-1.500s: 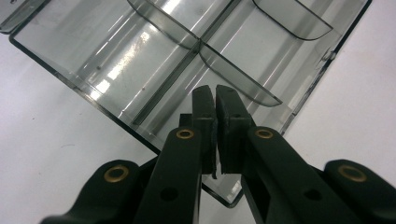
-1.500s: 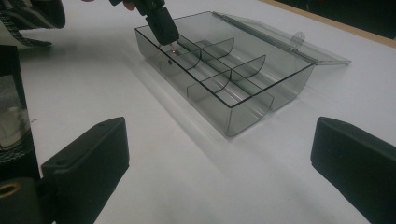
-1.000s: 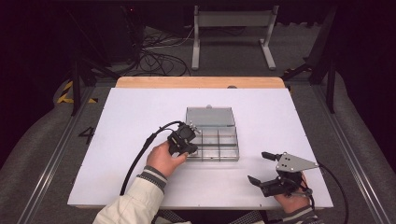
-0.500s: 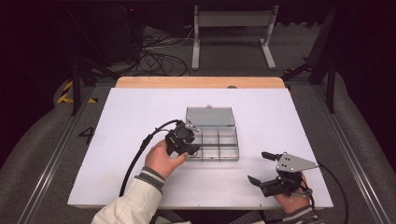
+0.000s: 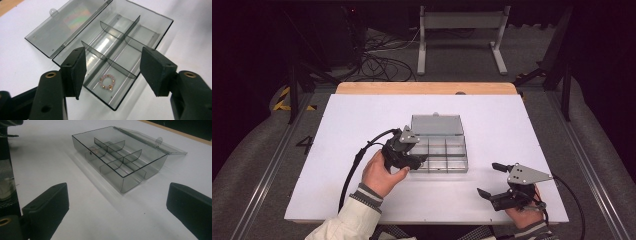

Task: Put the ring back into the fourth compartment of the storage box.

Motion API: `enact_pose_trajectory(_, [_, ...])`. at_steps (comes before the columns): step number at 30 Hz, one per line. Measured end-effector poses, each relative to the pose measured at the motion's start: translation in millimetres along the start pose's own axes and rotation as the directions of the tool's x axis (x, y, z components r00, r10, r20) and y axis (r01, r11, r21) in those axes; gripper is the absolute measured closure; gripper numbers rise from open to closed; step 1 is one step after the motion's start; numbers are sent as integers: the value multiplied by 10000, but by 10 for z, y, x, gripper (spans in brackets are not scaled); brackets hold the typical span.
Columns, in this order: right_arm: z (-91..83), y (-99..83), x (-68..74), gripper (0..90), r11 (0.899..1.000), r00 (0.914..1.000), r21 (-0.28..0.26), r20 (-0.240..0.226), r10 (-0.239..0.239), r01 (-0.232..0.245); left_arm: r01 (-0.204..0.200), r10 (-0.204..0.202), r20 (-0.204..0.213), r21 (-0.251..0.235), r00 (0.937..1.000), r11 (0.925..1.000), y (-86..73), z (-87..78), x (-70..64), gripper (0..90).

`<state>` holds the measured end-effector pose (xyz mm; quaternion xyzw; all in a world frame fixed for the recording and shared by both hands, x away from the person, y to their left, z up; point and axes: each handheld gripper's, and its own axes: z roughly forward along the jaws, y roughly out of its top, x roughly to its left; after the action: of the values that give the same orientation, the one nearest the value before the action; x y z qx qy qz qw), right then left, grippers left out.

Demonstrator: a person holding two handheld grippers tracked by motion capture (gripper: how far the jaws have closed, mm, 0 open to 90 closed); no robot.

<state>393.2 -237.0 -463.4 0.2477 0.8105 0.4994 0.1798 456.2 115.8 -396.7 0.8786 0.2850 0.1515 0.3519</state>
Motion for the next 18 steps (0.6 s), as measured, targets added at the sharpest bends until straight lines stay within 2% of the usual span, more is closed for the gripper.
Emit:
enact_pose_trajectory(4, [0,-3,2,47,10000,10000,4,5,4,-4,1,-3,-158,-120,9999,9999,-17,-47,-3,375])
enact_pose_trajectory(18, [10,-8,-5,47,10000,10000,66,3,5,-5,-92,82,-201,-521,9998,9986,-36,-155,-38,321])
